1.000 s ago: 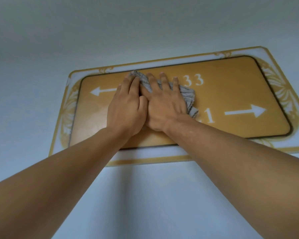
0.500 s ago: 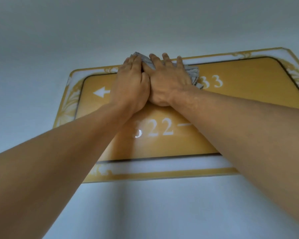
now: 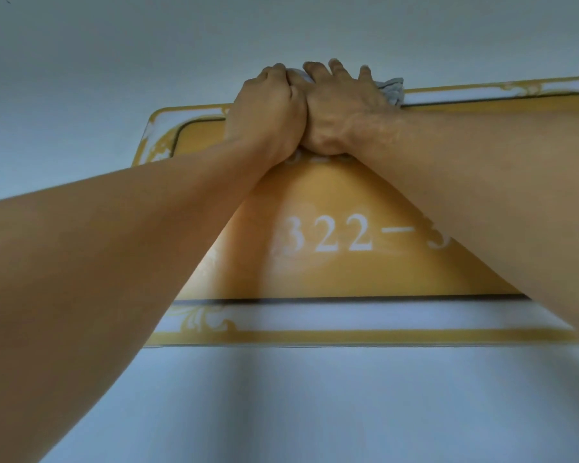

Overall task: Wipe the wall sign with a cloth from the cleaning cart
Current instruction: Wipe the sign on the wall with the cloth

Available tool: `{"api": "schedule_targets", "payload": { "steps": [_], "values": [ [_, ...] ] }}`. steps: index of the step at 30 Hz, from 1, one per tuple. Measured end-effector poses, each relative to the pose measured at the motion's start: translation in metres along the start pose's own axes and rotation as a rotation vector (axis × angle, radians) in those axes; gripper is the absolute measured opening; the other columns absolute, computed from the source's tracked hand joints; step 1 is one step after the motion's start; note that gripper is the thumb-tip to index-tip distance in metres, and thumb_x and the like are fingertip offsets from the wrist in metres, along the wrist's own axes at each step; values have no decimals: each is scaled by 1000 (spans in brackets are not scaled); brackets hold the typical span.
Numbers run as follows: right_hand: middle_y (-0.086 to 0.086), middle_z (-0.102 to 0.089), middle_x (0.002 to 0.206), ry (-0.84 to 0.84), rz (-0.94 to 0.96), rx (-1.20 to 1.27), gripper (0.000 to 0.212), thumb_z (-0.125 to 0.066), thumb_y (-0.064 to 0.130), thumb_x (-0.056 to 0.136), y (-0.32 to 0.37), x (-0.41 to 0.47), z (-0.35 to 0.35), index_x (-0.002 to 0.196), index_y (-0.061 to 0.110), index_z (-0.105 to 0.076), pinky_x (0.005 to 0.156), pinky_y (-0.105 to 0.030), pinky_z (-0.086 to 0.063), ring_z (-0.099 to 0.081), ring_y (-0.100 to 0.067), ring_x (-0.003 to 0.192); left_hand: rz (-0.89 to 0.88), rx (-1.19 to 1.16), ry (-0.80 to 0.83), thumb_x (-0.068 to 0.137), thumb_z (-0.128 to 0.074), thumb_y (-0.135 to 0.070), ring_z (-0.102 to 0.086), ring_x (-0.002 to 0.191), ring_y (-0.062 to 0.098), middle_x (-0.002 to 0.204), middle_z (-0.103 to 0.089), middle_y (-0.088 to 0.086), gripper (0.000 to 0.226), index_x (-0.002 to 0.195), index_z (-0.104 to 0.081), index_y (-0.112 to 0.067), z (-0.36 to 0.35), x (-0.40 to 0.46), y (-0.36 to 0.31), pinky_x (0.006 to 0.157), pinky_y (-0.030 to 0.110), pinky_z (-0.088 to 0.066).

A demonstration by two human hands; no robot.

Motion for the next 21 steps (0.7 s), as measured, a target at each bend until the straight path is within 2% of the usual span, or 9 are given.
{"api": "schedule_targets", "payload": {
  "steps": [7, 12, 15, 21],
  "values": [
    [-5, -20, 165, -24, 6, -8, 109, -62, 77, 72, 1, 1, 1, 157, 37, -8, 118, -67, -9, -11, -37, 152, 10, -13, -35, 95, -28, -19, -56, 107, 28, 121, -62, 11, 36, 115, -55, -8, 0, -3, 1, 80, 34, -40],
    [-3, -13, 167, -29, 29, -10, 97, -56, 71, 82, 2, -3, 1, 158, 37, -6, 120, -63, -9, -9, -35, 153, 2, -18, -40, 96, -29, -19, -55, 113, 27, 127, -61, 11, 40, 126, -54, -9, 1, -8, -1, 93, 37, -44],
    [0, -8, 169, -44, 61, -8, 83, -47, 63, 93, 3, -5, 3, 159, 36, -4, 122, -57, -9, -5, -32, 154, -8, 21, -51, 97, -29, -18, -50, 123, 27, 137, -55, 13, 45, 137, -48, -6, 2, -14, -3, 103, 36, -39],
    [0, -2, 169, -14, 84, -3, 78, -42, 54, 97, 6, -18, 0, 159, 32, 0, 123, -53, -8, -3, -31, 154, -24, 86, -28, 100, -26, -18, -40, 136, 30, 149, -43, 18, 52, 148, -33, 0, 3, -24, -8, 114, 37, -30]
  ]
}}
Point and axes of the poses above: each hand's wrist, its own x-axis towards the middle knuckle, its own z-axis out of the back of the hand, y = z × x, the point moved 8 cm from there along x, towards the middle knuckle
